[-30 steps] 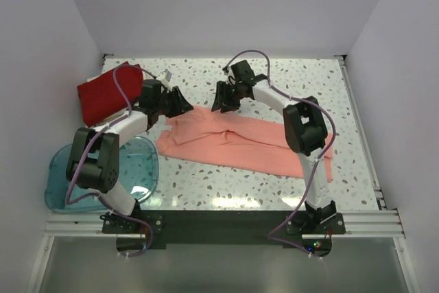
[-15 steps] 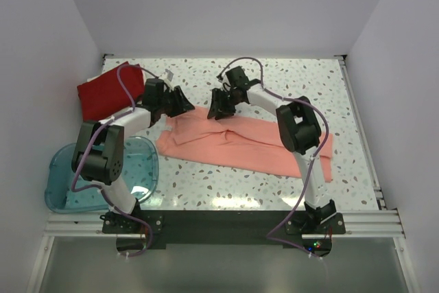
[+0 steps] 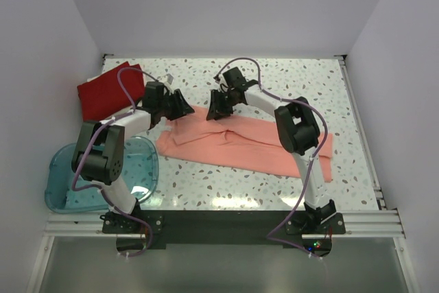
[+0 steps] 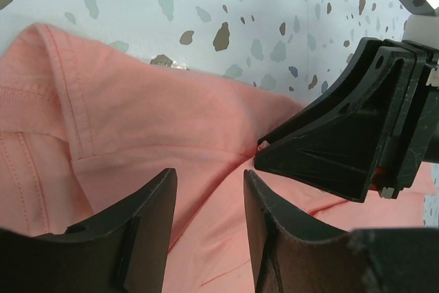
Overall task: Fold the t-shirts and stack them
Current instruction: Fold the tshirt
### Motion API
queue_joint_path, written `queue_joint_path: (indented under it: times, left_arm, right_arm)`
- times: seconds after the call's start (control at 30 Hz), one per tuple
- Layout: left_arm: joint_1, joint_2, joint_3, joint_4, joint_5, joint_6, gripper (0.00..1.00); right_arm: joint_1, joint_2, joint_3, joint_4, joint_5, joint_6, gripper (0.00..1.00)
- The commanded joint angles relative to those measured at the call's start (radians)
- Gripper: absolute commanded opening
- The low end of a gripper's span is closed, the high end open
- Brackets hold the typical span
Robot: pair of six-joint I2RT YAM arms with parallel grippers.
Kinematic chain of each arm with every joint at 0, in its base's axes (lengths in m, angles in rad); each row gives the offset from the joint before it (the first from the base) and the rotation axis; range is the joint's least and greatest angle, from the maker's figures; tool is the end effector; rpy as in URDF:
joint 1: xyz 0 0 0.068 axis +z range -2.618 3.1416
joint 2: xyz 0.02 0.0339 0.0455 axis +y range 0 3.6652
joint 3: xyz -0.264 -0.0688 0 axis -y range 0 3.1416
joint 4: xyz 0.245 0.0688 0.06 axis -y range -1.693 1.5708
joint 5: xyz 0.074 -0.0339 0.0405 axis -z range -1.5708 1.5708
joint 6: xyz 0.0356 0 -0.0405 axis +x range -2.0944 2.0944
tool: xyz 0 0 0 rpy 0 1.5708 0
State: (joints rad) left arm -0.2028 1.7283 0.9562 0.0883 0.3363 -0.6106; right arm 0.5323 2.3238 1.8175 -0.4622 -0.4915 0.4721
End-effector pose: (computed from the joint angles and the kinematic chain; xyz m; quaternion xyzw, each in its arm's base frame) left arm 0.3524 -0.0845 0.1783 -0.1100 0.8866 -0.3062 0.3287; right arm 0.4254 0.2701 0.1529 -0.1000 0.9237 0.3421 0.1403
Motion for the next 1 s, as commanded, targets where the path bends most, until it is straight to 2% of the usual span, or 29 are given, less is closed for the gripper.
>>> queue_joint_path:
  times: [0.0, 0.1, 0.23, 0.3, 0.57, 0.97]
  left_arm:
    - [0.013, -0.030, -0.008, 0.039, -0.006, -0.009, 0.49]
    - [0.013, -0.033, -0.014, 0.033, -0.005, -0.006, 0.49]
    - [0.013, -0.052, -0.022, 0.007, -0.013, 0.015, 0.49]
    - [0.013, -0.072, -0.031, -0.022, -0.016, 0.034, 0.49]
    - [0.013, -0.180, -0.122, -0.140, -0.042, 0.077, 0.50]
    - [0.011, -0.271, -0.209, -0.205, -0.043, 0.084, 0.50]
  right_arm:
    - [0.014, -0.037, 0.008, 0.014, -0.035, -0.001, 0.33]
    - [0.017, -0.043, 0.002, 0.014, -0.033, -0.004, 0.26]
    - [0.018, -0.052, -0.006, 0.016, -0.039, -0.006, 0.05]
    - [0.018, -0.064, -0.007, 0.013, -0.045, -0.009, 0.01]
    - [0.024, -0.161, -0.101, 0.014, -0.102, -0.038, 0.00]
    - [0.052, -0.233, -0.236, -0.006, -0.163, -0.096, 0.00]
